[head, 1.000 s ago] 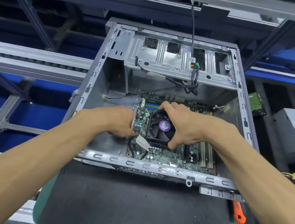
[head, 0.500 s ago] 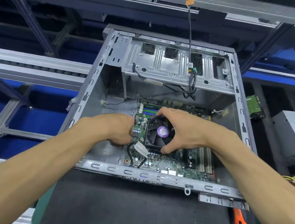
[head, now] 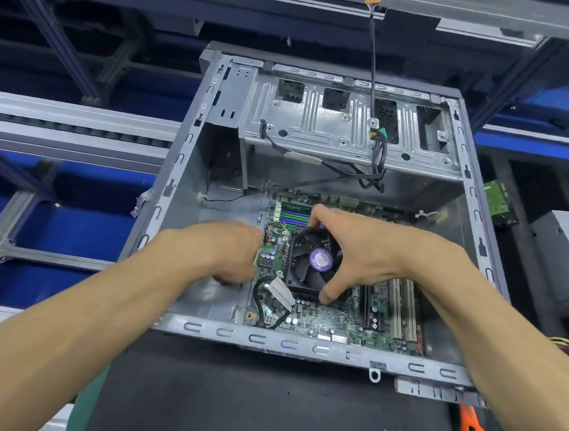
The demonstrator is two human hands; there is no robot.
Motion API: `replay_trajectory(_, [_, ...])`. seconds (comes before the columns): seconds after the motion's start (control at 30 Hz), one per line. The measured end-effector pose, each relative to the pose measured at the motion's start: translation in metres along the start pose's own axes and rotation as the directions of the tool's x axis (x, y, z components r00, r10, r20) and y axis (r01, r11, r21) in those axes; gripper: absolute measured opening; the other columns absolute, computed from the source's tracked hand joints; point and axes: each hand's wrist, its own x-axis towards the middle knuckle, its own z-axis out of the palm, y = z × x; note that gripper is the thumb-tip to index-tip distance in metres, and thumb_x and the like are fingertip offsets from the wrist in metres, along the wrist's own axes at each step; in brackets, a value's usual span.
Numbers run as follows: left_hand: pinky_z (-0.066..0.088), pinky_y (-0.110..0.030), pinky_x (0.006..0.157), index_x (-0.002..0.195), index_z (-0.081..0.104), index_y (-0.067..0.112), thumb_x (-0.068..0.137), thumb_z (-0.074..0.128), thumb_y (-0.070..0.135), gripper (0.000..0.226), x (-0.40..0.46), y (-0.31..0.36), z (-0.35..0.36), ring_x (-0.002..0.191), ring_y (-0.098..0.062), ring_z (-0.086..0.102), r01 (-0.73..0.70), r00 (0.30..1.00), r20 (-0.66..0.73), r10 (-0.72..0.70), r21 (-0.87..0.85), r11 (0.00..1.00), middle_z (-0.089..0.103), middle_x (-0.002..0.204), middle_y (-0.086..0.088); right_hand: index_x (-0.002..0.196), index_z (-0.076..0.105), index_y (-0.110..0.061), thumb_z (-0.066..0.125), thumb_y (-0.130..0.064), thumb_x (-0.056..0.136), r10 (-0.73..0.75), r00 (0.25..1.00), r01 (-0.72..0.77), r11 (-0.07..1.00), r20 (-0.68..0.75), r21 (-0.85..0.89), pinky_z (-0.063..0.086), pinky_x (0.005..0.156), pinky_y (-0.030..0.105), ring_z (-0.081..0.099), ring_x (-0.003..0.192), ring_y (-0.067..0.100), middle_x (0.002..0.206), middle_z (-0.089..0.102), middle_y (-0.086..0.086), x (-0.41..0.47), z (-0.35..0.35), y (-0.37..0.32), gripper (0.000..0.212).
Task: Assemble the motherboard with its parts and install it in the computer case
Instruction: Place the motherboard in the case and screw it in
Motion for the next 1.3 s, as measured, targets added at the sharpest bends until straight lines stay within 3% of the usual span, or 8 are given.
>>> replay_trajectory(0.2, [0.050, -0.033, 0.069, 0.071, 0.047, 0.020, 0.089, 0.055, 0.012, 0.021, 0.001, 0.000, 0.001, 0.081, -0.025, 0.060, -0.028, 1.000, -0.010, 0.028, -0.023, 0.999, 0.051, 0.074, 0.002, 0.121, 0.035, -0.025, 0.097, -0.046, 0.056, 0.012, 1.000, -0.012, 1.000, 0.019, -0.014, 0.047, 0.095, 0.041, 0.052, 0.104, 0.022, 0.122, 0.050, -0.001, 0.002, 0.000, 0.001, 0.092])
replay_trajectory(0.27, [0.055, -0.035, 0.080, 0.086, 0.059, 0.019, 0.092, 0.053, 0.016, 0.009, 0.000, 0.001, 0.000, 0.094, -0.026, 0.063, -0.059, 0.998, -0.026, 0.058, -0.039, 0.998, 0.060, 0.086, 0.001, 0.124, 0.035, -0.027, 0.096, -0.047, 0.057, 0.002, 1.000, -0.002, 1.000, 0.023, 0.005, 0.045, 0.097, 0.040, 0.050, 0.107, 0.021, 0.124, 0.049, -0.003, -0.001, 0.001, 0.004, 0.093])
replay_trajectory(0.33, [0.054, -0.033, 0.082, 0.103, 0.064, 0.014, 0.094, 0.052, 0.020, 0.016, 0.000, 0.002, 0.000, 0.102, -0.027, 0.063, -0.076, 0.996, -0.049, 0.074, -0.034, 0.997, 0.066, 0.102, -0.005, 0.129, 0.036, -0.030, 0.095, -0.048, 0.058, -0.015, 1.000, 0.014, 0.999, 0.019, 0.049, 0.043, 0.100, 0.038, 0.049, 0.110, 0.018, 0.125, 0.048, -0.007, -0.004, 0.001, 0.007, 0.094])
replay_trajectory(0.53, [0.054, -0.034, 0.077, 0.071, 0.047, 0.020, 0.092, 0.050, 0.013, 0.023, 0.004, 0.000, 0.001, 0.097, -0.026, 0.064, -0.076, 0.996, -0.052, 0.077, 0.014, 0.997, 0.058, 0.083, -0.002, 0.136, 0.039, -0.031, 0.096, -0.048, 0.058, -0.023, 1.000, 0.023, 0.997, -0.003, 0.078, 0.045, 0.099, 0.035, 0.054, 0.111, 0.017, 0.126, 0.053, -0.011, -0.004, 0.001, 0.007, 0.098])
replay_trajectory(0.8, [0.057, -0.036, 0.084, 0.098, 0.066, 0.008, 0.088, 0.049, 0.007, 0.020, -0.004, 0.002, -0.005, 0.098, -0.027, 0.065, -0.063, 0.998, -0.007, 0.063, -0.066, 0.996, 0.069, 0.099, -0.008, 0.137, 0.038, -0.031, 0.097, -0.044, 0.060, 0.002, 1.000, -0.002, 0.990, 0.001, 0.144, 0.045, 0.103, 0.039, 0.054, 0.114, 0.019, 0.131, 0.054, -0.007, -0.004, 0.007, 0.010, 0.098])
replay_trajectory(1.07, [0.060, -0.036, 0.078, 0.084, 0.075, 0.003, 0.090, 0.057, 0.011, 0.021, -0.005, 0.005, -0.007, 0.083, -0.023, 0.073, -0.050, 0.998, 0.022, 0.055, -0.191, 0.980, 0.077, 0.080, -0.008, 0.147, 0.029, -0.032, 0.094, -0.041, 0.067, 0.075, 0.995, -0.086, 0.973, 0.061, 0.215, 0.042, 0.107, 0.040, 0.053, 0.122, 0.023, 0.143, 0.051, -0.001, -0.010, 0.007, 0.011, 0.103])
replay_trajectory(1.2, [0.048, -0.022, 0.047, 0.063, 0.063, 0.009, 0.095, 0.055, 0.016, 0.033, -0.003, 0.005, -0.004, 0.045, -0.012, 0.061, -0.039, 0.999, -0.028, 0.033, -0.230, 0.972, 0.063, 0.048, 0.003, 0.157, 0.022, -0.027, 0.091, -0.036, 0.073, 0.101, 0.993, -0.110, 0.973, 0.057, 0.201, 0.036, 0.116, 0.042, 0.044, 0.137, 0.025, 0.157, 0.040, 0.001, -0.017, 0.007, 0.003, 0.109])
replay_trajectory(1.3, [0.041, -0.015, 0.039, 0.058, 0.061, 0.014, 0.100, 0.056, 0.024, 0.043, -0.006, 0.005, -0.002, 0.034, -0.001, 0.054, -0.044, 0.999, -0.021, 0.039, -0.294, 0.955, 0.060, 0.041, 0.010, 0.162, 0.014, -0.028, 0.088, -0.038, 0.076, 0.115, 0.993, -0.116, 0.982, 0.015, 0.146, 0.031, 0.120, 0.044, 0.035, 0.146, 0.029, 0.163, 0.030, 0.004, -0.024, 0.009, -0.005, 0.114])
